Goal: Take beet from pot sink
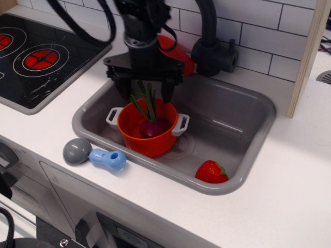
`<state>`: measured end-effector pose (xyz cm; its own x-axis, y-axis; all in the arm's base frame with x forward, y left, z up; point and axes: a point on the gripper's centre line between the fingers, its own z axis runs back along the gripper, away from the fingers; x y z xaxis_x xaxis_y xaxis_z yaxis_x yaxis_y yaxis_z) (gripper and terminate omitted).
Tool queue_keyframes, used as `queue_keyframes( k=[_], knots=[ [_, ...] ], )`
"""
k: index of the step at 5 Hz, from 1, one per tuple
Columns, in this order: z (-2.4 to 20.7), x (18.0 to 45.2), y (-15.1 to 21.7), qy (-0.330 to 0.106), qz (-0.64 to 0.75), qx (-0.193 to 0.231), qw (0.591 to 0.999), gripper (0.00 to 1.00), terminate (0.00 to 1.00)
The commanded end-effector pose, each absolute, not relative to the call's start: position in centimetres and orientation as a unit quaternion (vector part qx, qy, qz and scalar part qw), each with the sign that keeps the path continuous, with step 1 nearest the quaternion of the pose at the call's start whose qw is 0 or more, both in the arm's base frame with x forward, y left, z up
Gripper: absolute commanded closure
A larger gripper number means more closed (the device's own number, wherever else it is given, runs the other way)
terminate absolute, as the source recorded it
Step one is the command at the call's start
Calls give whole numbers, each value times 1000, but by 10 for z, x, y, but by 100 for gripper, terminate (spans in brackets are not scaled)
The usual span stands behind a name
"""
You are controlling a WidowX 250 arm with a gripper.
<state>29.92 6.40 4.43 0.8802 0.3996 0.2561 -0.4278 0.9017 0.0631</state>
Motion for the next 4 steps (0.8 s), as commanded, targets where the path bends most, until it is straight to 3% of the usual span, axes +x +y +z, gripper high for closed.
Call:
queue_keyframes(
  k=[1, 3, 4],
  knots=[
    [55, 307, 71, -134, 217, 64, 965, 100, 0],
    [65, 312, 75, -150, 247, 75, 954, 100, 0],
    [92, 310, 76, -163, 289, 68, 941, 100, 0]
  ],
)
